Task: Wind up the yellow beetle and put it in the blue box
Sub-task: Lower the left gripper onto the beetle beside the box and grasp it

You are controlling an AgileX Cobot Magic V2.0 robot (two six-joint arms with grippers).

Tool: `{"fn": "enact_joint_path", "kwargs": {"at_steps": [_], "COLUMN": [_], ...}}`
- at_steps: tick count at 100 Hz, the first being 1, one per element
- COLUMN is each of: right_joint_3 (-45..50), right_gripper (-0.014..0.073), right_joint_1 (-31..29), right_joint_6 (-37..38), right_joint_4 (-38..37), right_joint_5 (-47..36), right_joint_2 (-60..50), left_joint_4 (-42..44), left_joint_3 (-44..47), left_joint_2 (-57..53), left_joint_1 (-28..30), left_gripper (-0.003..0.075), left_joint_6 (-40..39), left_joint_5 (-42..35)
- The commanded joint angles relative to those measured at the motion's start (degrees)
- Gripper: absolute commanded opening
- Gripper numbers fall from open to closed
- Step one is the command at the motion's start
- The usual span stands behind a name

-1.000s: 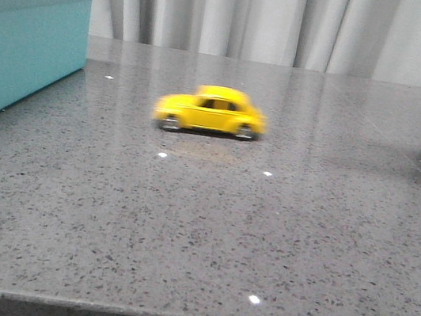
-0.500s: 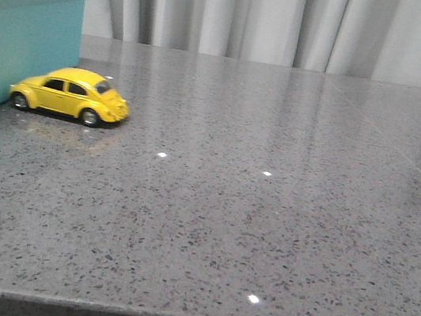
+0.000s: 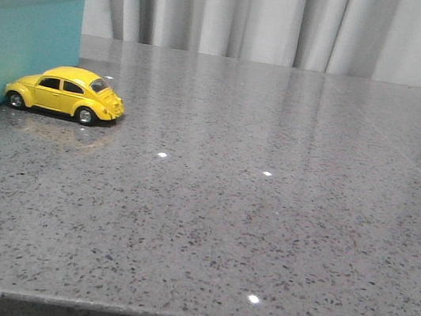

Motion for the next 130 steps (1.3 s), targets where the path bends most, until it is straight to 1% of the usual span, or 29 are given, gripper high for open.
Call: {"fn": "enact_joint_path", "kwargs": {"at_steps": [1,19,34,46,55,64,65,71,82,87,104,111,119,130], "right_joint_3": [-1.4,-1.1,-1.1,-1.1,-1.1,-1.1,-1.1,-1.1,-1.1,-1.1,-1.1,-1.1,-1.1,-1.1], "right_gripper": [0.0449,0.0449,0.0449,0.0449,0.0449,0.0449,0.0449,0.0449,0.0449,0.0449,0.0449,0.0449,0.0449,0.0449], "right_joint_1": [0.0,0.0,0.0,0.0,0.0,0.0,0.0,0.0,0.0,0.0,0.0,0.0,0.0,0.0], "right_joint_6": [-0.8,-0.9,-0.9,-0.9,-0.9,-0.9,-0.9,-0.9,-0.9,-0.9,-0.9,-0.9,-0.9,-0.9], "right_joint_4": [-1.0,-1.0,-1.0,-1.0,-1.0,-1.0,-1.0,-1.0,-1.0,-1.0,-0.9,-0.9,-0.9,-0.9], "right_joint_5": [-2.8,-0.6,1.3,1.5,1.5,1.8,1.8,2.1,2.6,2.9,3.4,3.8,3.8,3.9], "right_joint_2": [-2.0,-3.6,-3.7,-3.7,-3.7,-3.7,-3.7,-3.7,-3.7,-3.7,-3.7,-3.7,-3.7,-3.7], "left_joint_4": [-1.2,-1.2,-1.3,-4.2,-8.2,-12.0,-12.2,-13.1,-13.7,-13.7,-12.8,-10.1,-4.6,2.4], "left_joint_3": [-2.0,-2.0,-2.1,-4.9,-9.6,-16.3,-16.3,-21.2,-27.0,-28.9,-32.6,-34.1,-35.7,-37.4], "left_joint_2": [0.4,0.4,0.4,2.4,6.0,11.7,12.1,16.2,24.1,27.0,35.5,38.8,42.4,46.0], "left_joint_1": [-0.4,-0.4,-0.4,-0.4,-0.4,-0.4,-0.4,-0.4,-0.7,-1.8,-8.3,-11.6,-15.2,-20.1], "left_gripper": [0.0512,0.0512,0.0512,0.0512,0.0512,0.0512,0.0512,0.0513,0.0513,0.0515,0.0520,0.0541,0.0571,0.0582], "left_joint_6": [0.0,0.0,0.6,10.4,21.0,30.4,30.4,37.0,43.4,45.4,53.2,54.1,54.1,54.1], "left_joint_5": [-4.1,-4.9,-7.0,-5.8,-2.8,3.1,3.1,8.7,15.7,17.0,17.0,17.0,17.0,17.0]}}
